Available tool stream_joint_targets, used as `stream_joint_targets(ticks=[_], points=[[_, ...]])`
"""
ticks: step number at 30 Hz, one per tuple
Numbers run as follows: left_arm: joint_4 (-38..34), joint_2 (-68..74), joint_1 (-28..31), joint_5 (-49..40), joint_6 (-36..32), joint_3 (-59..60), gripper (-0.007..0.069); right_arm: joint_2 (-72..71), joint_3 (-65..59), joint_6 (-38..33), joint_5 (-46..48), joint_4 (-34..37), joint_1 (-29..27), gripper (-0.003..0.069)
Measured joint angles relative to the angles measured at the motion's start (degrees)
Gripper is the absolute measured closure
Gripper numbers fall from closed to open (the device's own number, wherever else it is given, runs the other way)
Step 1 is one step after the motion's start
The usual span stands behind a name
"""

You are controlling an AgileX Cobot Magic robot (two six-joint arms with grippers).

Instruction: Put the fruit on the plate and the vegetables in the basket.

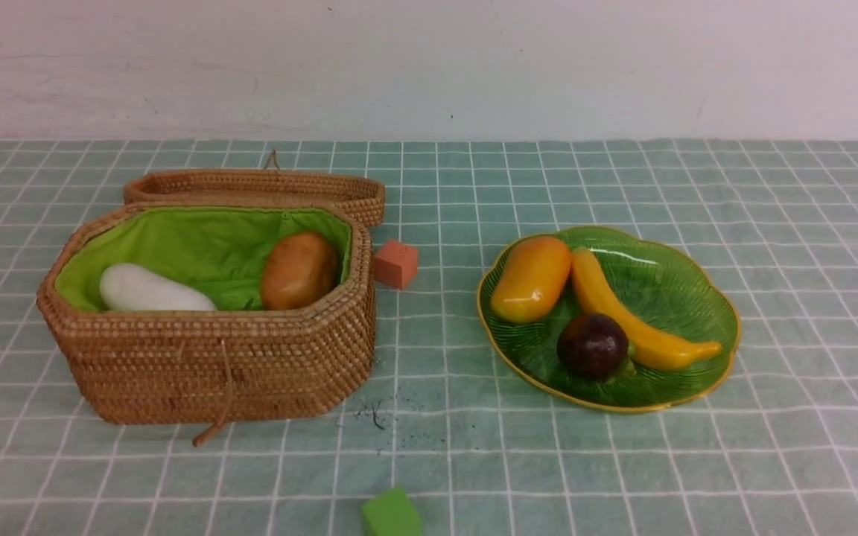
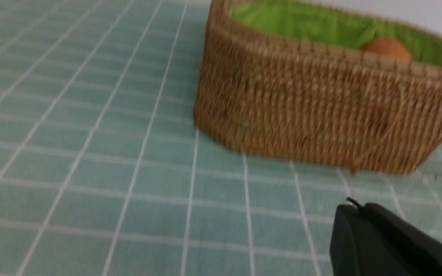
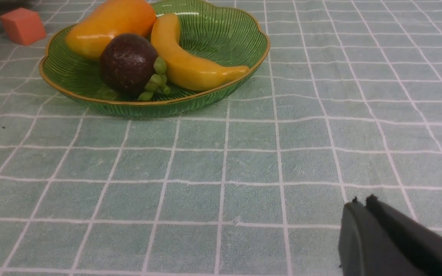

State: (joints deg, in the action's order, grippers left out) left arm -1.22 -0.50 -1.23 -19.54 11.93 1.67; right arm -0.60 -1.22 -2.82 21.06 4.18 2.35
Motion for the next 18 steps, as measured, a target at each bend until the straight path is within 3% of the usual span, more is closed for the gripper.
stream_joint_targets(ticks=[18], points=[[0.0,0.0,0.0,-2.07,0.0,0.13,0.0638,-0.02,0.0,0.0,0.0,0.0,0.0,0.0636]])
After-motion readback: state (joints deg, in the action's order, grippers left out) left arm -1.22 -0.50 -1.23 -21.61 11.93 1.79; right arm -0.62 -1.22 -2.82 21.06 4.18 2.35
